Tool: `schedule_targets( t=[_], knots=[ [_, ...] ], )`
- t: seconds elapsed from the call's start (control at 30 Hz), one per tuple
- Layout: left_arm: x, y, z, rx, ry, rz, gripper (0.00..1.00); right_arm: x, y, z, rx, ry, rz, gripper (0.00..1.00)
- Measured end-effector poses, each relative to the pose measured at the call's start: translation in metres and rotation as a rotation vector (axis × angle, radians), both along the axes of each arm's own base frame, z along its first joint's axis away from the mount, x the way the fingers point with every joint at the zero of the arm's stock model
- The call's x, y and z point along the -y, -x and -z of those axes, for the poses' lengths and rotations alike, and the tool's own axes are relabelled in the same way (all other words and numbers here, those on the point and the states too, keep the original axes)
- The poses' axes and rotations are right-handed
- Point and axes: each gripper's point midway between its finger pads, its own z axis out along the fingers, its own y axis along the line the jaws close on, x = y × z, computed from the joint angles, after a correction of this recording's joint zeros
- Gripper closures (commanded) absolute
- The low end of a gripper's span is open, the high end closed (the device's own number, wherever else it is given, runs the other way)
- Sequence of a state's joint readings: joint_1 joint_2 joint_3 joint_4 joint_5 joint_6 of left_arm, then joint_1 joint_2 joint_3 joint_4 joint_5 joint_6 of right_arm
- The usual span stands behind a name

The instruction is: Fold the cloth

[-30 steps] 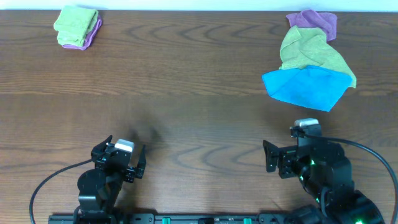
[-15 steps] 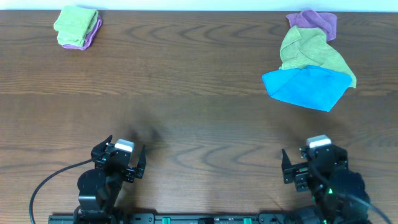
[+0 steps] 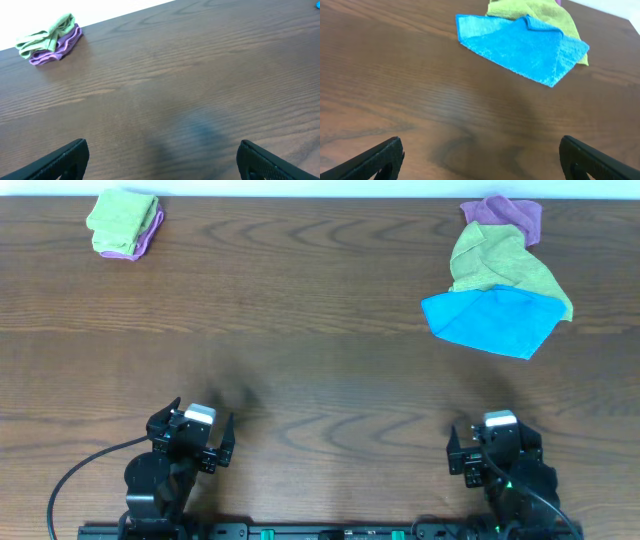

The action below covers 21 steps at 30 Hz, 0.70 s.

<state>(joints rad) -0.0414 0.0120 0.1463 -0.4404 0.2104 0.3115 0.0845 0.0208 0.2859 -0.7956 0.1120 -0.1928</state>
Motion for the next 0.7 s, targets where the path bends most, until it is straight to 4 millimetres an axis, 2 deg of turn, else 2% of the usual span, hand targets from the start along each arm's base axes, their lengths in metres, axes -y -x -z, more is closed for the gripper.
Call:
schedule_targets(
  t=[0.2, 0.4, 0.7],
  knots=[
    [0.000, 0.000, 0.000, 0.000, 0.000, 0.000, 0.05, 0.007, 0.001, 0.015, -0.035, -0.002, 0.038, 0.01],
    [0.000, 0.000, 0.000, 0.000, 0.000, 0.000, 0.05, 0.008, 0.003, 0.043, -0.100, -0.007, 0.048, 0.01],
    [0.000, 0.000, 0.000, 0.000, 0.000, 0.000, 0.05, 0.004, 0.003, 0.043, -0.099, -0.019, 0.029, 0.01]
  ],
)
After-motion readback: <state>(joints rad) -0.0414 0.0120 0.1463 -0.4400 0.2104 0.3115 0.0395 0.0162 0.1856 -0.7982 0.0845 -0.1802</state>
